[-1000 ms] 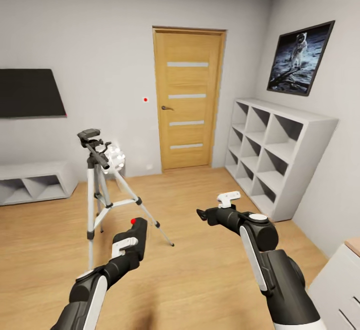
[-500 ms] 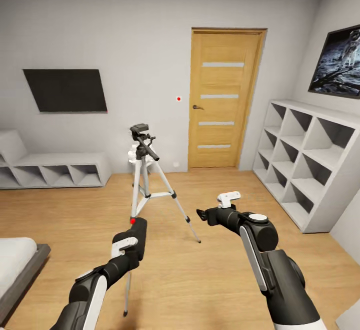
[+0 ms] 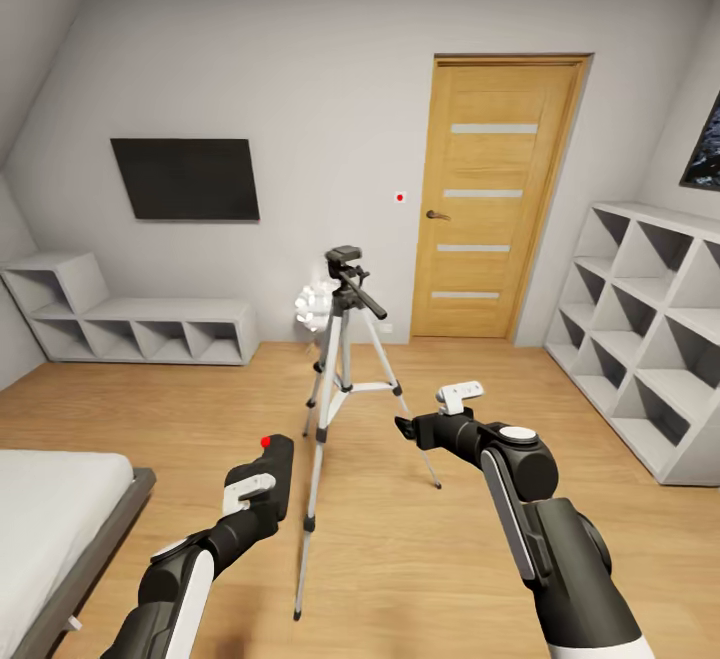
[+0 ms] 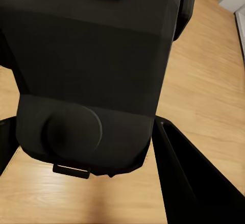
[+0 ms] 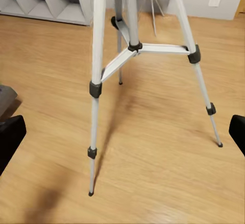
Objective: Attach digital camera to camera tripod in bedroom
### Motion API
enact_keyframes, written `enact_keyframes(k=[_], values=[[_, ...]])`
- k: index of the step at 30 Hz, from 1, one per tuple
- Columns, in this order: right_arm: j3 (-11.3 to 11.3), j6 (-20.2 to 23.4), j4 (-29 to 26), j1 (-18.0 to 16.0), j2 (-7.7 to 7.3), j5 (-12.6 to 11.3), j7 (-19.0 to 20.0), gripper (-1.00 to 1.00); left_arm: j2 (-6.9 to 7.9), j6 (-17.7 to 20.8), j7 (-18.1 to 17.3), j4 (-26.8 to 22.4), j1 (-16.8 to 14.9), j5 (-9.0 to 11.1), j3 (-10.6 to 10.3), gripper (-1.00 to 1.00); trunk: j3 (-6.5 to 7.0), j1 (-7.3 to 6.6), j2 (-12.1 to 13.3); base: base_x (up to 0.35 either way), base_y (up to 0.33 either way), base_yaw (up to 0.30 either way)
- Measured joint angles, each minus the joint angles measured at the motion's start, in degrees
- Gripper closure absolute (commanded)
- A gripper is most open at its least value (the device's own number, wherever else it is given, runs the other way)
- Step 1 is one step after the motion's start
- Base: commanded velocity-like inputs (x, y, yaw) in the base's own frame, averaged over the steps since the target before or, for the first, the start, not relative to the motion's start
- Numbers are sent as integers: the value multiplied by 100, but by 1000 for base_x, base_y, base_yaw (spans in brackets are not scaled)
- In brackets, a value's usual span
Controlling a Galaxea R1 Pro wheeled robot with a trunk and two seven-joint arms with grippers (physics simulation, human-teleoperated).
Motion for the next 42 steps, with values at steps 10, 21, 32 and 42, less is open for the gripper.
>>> enact_keyframes(k=[10, 21, 32, 42], values=[[-53, 173, -2, 11, -16, -15, -141, -100, 124, 18, -159, 2, -1, 277, 416, 100, 0, 0, 0, 0, 296, -198], [-43, 230, -2, 38, -13, -9, -150, -100, 187, 15, -229, 2, -1, 383, 519, 100, 0, 0, 0, 0, 301, -277], [-25, 225, -2, 62, -13, -9, -152, -100, 186, 8, -232, 2, -1, 405, 507, 100, 0, -1, 0, 41, 302, -278], [3, 224, -2, 73, -6, -9, -151, -100, 193, 8, -240, 2, -1, 396, 523, 100, 0, -1, 0, 99, 304, -278]])
